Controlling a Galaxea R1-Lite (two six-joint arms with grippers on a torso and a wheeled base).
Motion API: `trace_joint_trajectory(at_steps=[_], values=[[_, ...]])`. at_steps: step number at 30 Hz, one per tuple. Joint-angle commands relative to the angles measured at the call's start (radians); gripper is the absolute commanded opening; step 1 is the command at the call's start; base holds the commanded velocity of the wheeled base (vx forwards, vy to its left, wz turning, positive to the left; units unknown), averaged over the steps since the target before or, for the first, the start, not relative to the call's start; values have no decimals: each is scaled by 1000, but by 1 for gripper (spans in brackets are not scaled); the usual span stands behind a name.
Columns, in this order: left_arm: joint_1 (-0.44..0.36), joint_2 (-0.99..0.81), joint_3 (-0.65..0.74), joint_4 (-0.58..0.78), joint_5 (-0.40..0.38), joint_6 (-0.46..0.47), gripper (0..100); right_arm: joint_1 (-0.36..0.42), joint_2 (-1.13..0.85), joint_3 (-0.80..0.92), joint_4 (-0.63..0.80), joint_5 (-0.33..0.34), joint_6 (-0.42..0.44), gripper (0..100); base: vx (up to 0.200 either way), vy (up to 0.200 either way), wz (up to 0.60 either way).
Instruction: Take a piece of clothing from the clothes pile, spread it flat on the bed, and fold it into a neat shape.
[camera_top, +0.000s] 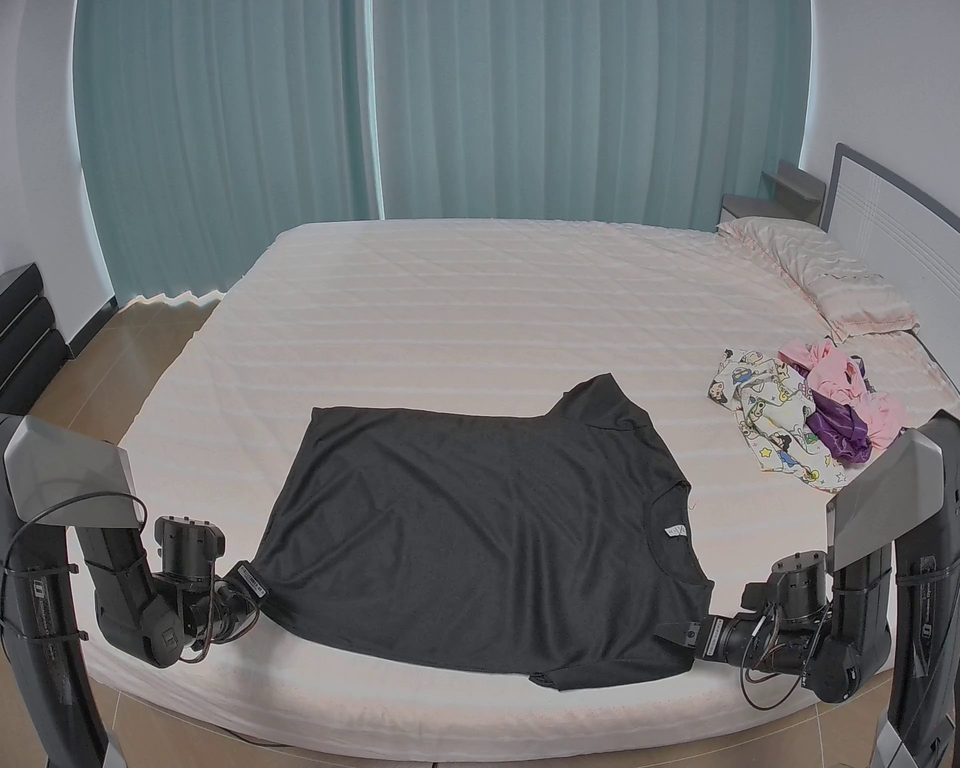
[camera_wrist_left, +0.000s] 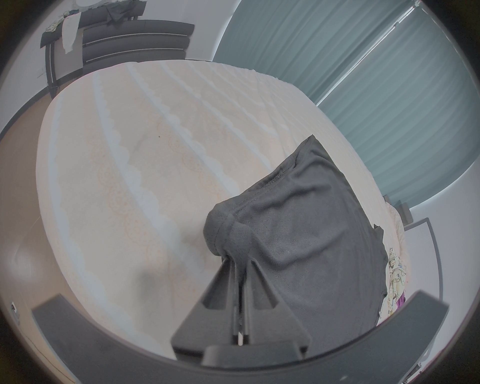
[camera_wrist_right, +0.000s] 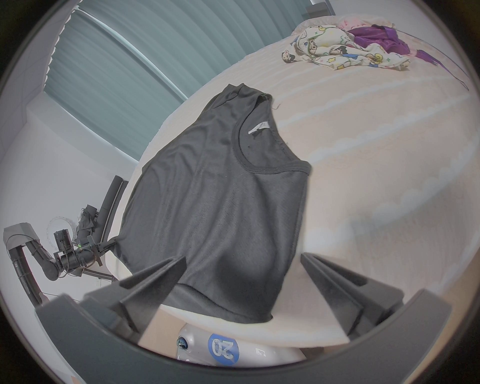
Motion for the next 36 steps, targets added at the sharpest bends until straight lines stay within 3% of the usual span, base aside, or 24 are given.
trace_joint_trajectory(at_steps=[1, 10, 17, 31, 32, 36], values=[[3, -15, 28, -29, -2, -9, 0, 17, 49, -48, -12, -4, 0, 0, 0, 0, 0], [3, -58, 49, -41, -9, -10, 0, 14, -17, -80, -12, 10, 29, 0, 0, 0, 0], [1, -90, -7, -43, -6, -93, 0, -51, -63, -275, 11, 26, 56, 0, 0, 0, 0], [0, 20, -184, -39, 5, -102, 0, -63, 33, -663, 275, 27, 55, 0, 0, 0, 0], [0, 31, -194, -39, 8, -104, 0, -61, 46, -680, 289, 27, 55, 100, 0, 0, 0], [1, 55, -216, -41, 13, -105, 0, -66, 93, -752, 326, 23, 58, 100, 0, 0, 0]])
